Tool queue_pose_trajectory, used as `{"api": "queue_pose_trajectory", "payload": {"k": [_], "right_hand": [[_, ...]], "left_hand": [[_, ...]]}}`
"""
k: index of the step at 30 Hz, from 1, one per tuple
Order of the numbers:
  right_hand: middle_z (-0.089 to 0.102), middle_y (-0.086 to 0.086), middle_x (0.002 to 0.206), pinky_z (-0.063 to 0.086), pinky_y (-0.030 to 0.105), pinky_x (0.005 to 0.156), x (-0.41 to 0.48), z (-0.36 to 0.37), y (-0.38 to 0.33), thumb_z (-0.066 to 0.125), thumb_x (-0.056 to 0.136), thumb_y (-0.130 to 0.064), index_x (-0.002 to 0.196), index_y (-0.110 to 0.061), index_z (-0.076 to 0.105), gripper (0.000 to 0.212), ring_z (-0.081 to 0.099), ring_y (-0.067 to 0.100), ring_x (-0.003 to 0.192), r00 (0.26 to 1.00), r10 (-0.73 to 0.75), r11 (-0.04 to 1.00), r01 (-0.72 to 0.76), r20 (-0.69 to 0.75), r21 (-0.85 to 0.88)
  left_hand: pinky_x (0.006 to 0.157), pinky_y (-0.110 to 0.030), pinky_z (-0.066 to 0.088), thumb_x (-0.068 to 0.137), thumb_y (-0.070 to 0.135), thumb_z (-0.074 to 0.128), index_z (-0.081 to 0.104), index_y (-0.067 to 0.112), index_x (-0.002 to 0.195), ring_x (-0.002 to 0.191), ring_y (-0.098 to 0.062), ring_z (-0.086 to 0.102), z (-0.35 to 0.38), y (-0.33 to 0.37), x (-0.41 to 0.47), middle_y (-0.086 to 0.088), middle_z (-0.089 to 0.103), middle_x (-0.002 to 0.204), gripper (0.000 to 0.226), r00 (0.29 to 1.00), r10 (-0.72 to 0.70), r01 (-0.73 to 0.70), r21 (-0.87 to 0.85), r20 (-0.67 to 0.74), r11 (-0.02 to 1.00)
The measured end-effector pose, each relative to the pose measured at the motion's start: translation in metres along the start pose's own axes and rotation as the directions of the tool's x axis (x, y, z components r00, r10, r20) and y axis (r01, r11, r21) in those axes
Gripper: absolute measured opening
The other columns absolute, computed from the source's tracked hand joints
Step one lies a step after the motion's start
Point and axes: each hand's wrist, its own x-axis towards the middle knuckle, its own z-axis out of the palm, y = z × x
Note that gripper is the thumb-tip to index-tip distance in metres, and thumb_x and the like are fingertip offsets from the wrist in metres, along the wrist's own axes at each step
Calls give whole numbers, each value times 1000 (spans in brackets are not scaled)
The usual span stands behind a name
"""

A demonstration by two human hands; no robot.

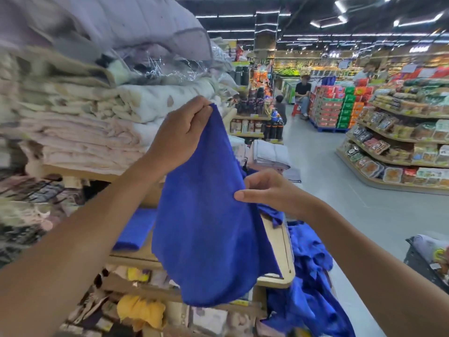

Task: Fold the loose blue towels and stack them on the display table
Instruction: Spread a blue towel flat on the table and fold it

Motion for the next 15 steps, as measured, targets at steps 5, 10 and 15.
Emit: {"api": "queue_pose_trajectory", "payload": {"k": [5, 10, 15], "right_hand": [[40, 24, 67, 30, 34, 61, -27, -9, 1, 77, 80, -54, 75, 8, 56, 66, 38, 22, 64, 999, 28, 980, -23, 24, -196], [47, 17, 66, 32, 30, 59, -51, -30, 6, 76, 90, -39, 74, -3, 64, 41, 40, 20, 62, 997, 65, 937, -71, -29, -343], [65, 13, 74, 41, 29, 64, -65, -56, 9, 78, 90, -23, 80, -12, 72, 16, 53, 11, 65, 982, 61, 882, -137, -180, -450]], "left_hand": [[69, -34, 39, 107, 38, 40, 55, 17, 97, 73, -27, 50, -29, 2, 1, -10, 53, 78, 27, 995, 5, 3, 78, -103, 997], [69, -28, 40, 107, 37, 40, 57, 16, 99, 75, -23, 53, -50, 1, -5, -8, 55, 81, 28, 986, -18, 40, 128, -167, 991], [65, -39, 40, 107, 42, 40, 54, 22, 100, 71, -22, 55, -60, -5, -29, -8, 57, 77, 26, 985, -38, 76, 228, -169, 971]]}}
